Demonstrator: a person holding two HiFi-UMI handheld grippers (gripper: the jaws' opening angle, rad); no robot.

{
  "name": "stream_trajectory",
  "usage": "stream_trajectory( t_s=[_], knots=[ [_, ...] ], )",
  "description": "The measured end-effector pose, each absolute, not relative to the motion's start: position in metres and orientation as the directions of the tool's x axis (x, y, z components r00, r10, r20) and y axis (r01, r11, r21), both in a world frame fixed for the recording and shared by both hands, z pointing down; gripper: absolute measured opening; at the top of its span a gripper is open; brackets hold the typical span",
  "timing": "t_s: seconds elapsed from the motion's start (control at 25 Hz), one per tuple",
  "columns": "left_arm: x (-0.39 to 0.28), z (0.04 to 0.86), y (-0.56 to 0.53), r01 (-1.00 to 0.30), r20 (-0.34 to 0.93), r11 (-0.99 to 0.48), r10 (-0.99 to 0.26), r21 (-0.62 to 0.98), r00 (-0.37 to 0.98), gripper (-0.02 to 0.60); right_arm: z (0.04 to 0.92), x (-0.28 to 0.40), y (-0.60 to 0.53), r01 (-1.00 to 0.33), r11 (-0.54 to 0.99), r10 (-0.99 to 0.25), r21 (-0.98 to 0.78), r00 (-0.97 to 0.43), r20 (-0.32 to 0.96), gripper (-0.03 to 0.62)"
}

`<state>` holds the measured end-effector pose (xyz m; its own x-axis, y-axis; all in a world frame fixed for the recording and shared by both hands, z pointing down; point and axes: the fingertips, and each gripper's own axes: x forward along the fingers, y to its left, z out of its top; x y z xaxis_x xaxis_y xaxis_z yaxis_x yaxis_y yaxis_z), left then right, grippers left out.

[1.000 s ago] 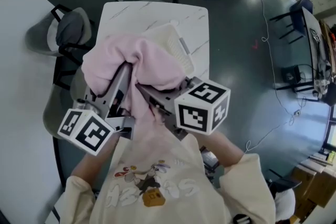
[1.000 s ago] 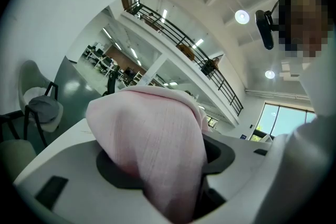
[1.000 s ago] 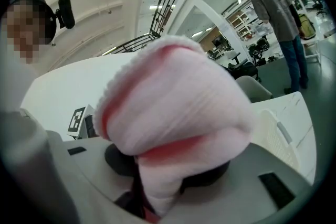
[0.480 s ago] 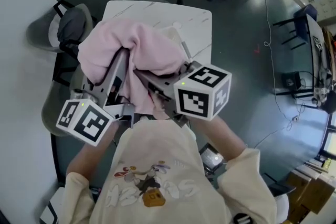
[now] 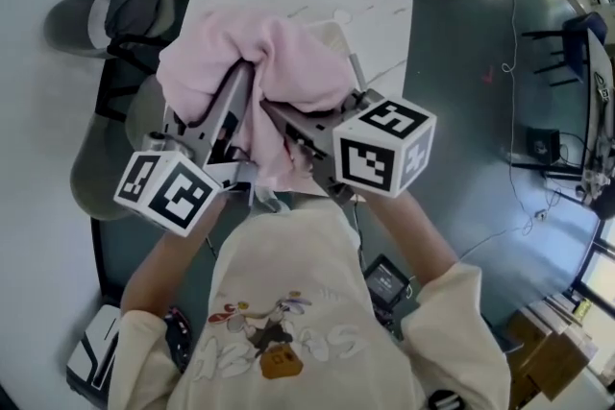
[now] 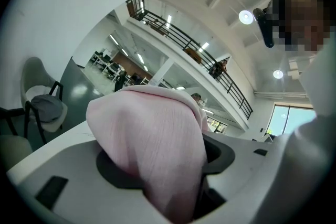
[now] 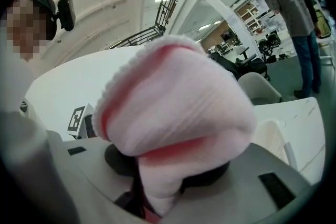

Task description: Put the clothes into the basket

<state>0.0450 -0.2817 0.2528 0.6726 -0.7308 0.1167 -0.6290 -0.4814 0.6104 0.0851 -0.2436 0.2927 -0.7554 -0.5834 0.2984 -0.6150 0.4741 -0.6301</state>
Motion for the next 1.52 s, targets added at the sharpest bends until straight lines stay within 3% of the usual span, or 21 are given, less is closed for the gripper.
stream_trajectory(
  t_s=[0.68, 1.04, 1.52],
  knots=[
    [0.047, 0.359, -0.306, -0.67, 0.282, -0.352, -0.708, 0.654, 0.648, 0.279, 0.395, 0.087, -0.264, -0.575, 0.385, -0.423, -0.722, -0.805, 0.416, 0.181],
    [0.043, 0.403, -0.31, -0.705, 0.367, -0.338, -0.67, 0.623, 0.645, 0.279, 0.438, 0.083, -0.268, -0.613, 0.426, -0.295, -0.665, -0.789, 0.539, 0.183],
    [0.05, 0.455, -0.31, -0.74, 0.464, -0.312, -0.618, 0.596, 0.634, 0.279, 0.489, 0.092, -0.266, -0.683, 0.385, -0.237, -0.621, -0.723, 0.648, 0.186]
  ],
)
